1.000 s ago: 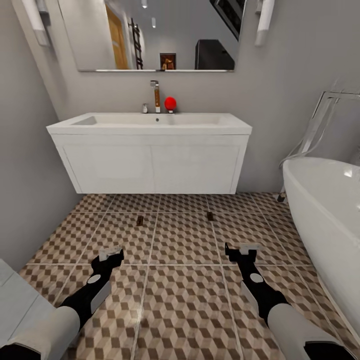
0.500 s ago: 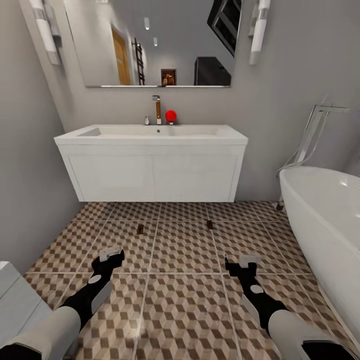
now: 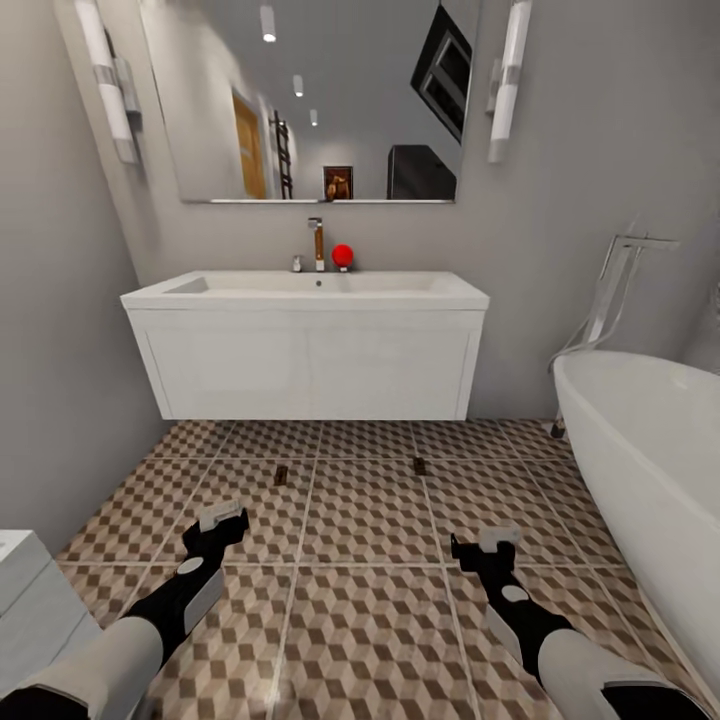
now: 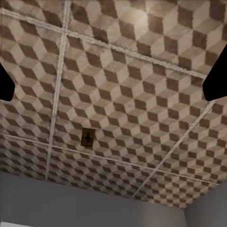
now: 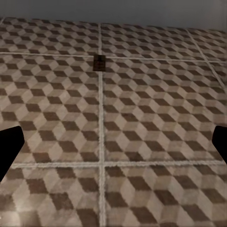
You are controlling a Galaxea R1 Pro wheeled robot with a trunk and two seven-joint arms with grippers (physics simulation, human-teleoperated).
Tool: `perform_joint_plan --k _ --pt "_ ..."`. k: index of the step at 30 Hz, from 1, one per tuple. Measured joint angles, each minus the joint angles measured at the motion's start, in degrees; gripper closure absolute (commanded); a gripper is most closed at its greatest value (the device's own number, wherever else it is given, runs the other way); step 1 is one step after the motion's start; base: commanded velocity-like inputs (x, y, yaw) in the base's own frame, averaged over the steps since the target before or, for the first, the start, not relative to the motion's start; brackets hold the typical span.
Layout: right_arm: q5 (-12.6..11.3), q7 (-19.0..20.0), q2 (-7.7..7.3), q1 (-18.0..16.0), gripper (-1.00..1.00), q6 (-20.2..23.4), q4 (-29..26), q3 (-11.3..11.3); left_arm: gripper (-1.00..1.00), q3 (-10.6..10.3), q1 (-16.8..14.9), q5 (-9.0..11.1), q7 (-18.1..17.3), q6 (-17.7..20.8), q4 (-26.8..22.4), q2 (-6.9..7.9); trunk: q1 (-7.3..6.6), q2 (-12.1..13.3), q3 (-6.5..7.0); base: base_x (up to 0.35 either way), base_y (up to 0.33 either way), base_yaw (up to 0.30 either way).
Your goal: Take the four mousetraps from the cabinet in the bathroom and place them on the bathroom floor. Make sure all four end up on the same floor surface, and ensure that at least two of them are either under or directly next to the same bathroom sink.
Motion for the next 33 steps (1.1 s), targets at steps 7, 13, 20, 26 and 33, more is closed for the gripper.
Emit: perform_joint_plan --k 7,13,20,26,33 --pt "0.0 0.0 0.0 0.0 -1.0 0.0 0.5 0.0 -1.0 0.0 0.0 0.0 0.0 0.0 1.9 -0.7 -0.18 0.1 1.55 0.0 0.0 0.0" --pt "0.0 -0.1 0.0 0.0 -1.0 0.0 0.5 0.0 -1.0 0.0 0.0 0.1 0.1 0.0 4.3 -1.25 -0.34 0.2 2.88 0.0 0.0 0.0" --pt "0.0 -0.1 0.0 0.0 -1.0 0.0 0.5 0.1 -1.0 0.1 0.0 0.3 -1.0 -0.7 5.1 -1.24 -1.67 2.6 4.19 0.0 0.0 0.0" --pt "0.1 -0.2 0.0 0.0 -1.0 0.0 0.5 0.1 -1.0 0.2 0.1 0.4 -1.8 -4.9 7.1 -1.35 -2.99 5.0 5.26 0.0 0.0 0.0" --pt "0.1 -0.2 0.0 0.0 -1.0 0.0 0.5 0.1 -1.0 0.1 0.1 0.2 -1.8 -6.4 7.4 -1.34 -4.53 7.8 6.52 0.0 0.0 0.0"
